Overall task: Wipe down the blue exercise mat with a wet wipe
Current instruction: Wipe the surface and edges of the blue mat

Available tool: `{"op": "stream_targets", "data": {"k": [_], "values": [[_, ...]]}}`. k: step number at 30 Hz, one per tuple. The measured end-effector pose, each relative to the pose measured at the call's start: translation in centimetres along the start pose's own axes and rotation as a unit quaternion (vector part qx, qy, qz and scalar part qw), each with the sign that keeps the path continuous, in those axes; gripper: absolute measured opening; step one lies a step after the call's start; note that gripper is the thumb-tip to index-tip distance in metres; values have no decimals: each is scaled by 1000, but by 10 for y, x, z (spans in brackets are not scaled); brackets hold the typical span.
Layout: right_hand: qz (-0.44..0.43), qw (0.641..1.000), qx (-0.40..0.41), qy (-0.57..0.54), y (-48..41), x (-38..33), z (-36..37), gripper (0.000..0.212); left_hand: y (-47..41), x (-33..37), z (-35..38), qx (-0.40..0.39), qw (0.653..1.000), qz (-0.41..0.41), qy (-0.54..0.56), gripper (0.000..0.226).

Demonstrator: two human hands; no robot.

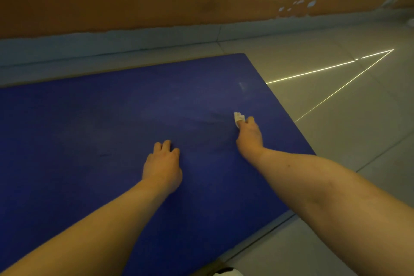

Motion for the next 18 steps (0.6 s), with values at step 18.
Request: {"op": "stream_targets", "data": {"k": [18], "values": [[-208, 969, -110, 76, 122, -9, 27, 31, 14, 45, 0, -40, 995, 17, -91, 42]]}}
Point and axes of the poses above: each hand's wrist, its own y-axis away from the middle knuckle, its own z-axis out of the palm, x = y × z, the point moved 2 cm from there along -y, towards the middle knuckle, and after that the axes turned 12 degrees about -x, right-handed, at the moved point
